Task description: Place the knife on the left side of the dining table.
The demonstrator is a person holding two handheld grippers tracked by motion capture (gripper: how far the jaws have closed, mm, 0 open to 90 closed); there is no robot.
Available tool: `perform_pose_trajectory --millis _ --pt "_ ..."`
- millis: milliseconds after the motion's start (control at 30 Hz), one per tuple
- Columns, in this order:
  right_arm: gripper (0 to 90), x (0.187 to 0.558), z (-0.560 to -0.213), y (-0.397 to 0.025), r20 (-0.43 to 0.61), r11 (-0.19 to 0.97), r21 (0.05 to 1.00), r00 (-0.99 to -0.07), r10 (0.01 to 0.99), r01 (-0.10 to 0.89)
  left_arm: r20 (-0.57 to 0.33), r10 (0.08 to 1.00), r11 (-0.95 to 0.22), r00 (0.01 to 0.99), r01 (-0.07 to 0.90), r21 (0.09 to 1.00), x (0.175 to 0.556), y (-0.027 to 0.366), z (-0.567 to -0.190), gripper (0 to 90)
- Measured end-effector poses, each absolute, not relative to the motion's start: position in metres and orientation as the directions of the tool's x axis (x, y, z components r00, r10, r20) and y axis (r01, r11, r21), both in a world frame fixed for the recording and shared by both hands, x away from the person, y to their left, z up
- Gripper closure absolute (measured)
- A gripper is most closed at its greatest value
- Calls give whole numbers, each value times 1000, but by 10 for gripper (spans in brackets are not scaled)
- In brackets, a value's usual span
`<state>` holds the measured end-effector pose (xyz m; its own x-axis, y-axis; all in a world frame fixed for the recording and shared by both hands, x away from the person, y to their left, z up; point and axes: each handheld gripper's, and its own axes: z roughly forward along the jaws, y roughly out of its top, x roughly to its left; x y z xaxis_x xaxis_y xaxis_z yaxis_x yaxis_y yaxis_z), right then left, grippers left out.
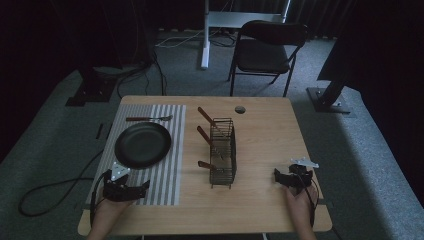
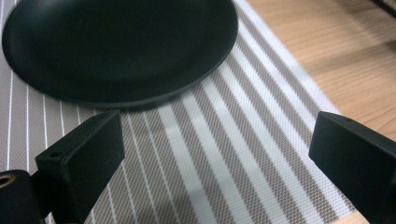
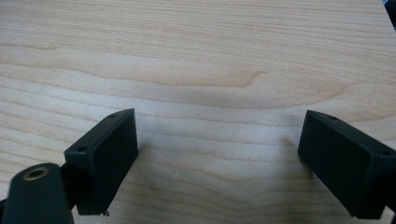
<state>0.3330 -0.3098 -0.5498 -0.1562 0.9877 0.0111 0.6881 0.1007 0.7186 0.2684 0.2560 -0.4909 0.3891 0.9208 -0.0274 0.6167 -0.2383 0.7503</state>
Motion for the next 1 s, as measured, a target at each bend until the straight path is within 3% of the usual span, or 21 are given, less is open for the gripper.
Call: perform_pose_trajectory --millis 1000 --pt "111 333 -550 -310 11 101 720 -157 988 687 -33 830 -302 556 499 812 295 203 -433 40"
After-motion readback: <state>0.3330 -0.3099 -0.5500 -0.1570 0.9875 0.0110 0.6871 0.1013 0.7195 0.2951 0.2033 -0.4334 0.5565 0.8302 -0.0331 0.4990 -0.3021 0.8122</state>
